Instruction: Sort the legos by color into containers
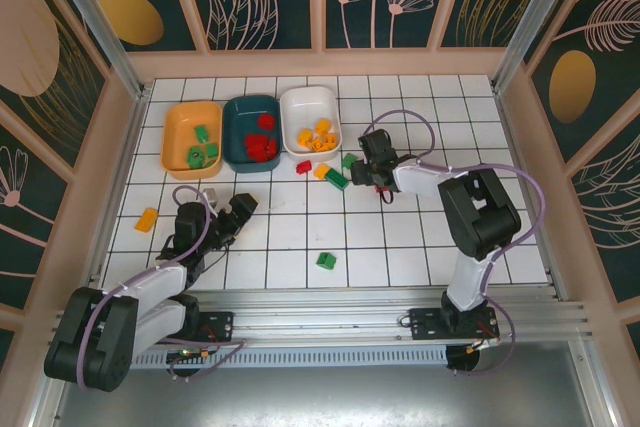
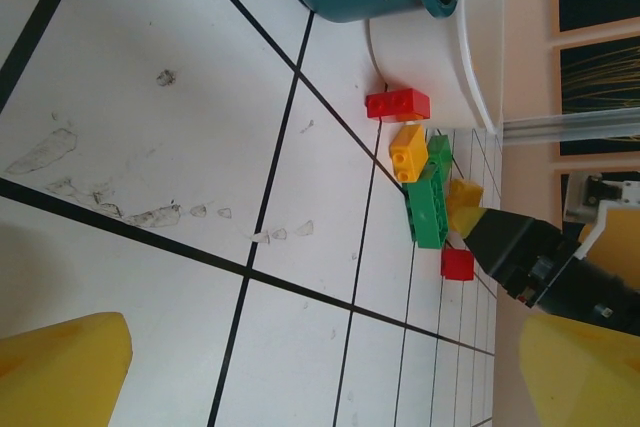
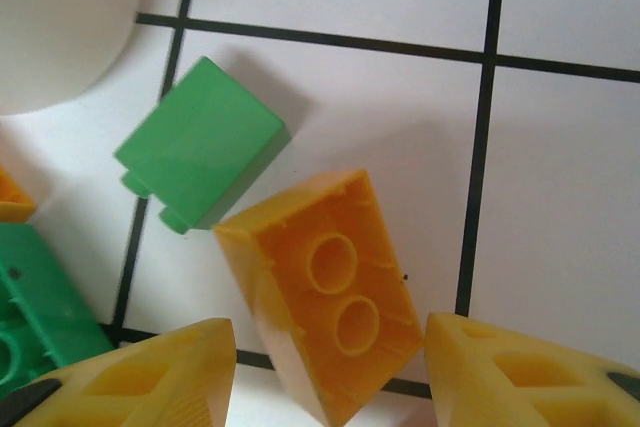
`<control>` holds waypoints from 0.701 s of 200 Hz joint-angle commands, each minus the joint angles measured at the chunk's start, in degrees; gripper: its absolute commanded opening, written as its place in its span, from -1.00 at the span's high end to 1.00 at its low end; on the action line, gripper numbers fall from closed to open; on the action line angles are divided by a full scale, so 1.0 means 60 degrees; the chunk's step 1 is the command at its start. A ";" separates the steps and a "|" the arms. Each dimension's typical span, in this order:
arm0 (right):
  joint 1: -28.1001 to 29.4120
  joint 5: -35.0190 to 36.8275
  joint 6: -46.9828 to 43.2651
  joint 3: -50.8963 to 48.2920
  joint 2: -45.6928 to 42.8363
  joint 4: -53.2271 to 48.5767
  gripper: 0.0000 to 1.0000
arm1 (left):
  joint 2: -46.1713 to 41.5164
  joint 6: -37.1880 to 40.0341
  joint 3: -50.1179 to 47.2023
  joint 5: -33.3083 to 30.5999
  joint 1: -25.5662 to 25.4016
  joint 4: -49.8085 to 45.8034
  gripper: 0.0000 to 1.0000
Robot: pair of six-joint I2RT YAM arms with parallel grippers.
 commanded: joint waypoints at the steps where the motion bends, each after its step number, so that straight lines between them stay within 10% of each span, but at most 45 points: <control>1: -0.0021 0.0208 -0.0151 0.0196 0.0432 0.0099 -0.04 | 0.0028 0.0209 0.0254 -0.0070 -0.0040 0.0095 -0.97; 140: -0.0292 -0.0453 -0.0193 0.0633 0.0888 0.0687 0.31 | 0.0110 0.0329 0.0336 -0.0071 -0.0063 -0.0048 -0.97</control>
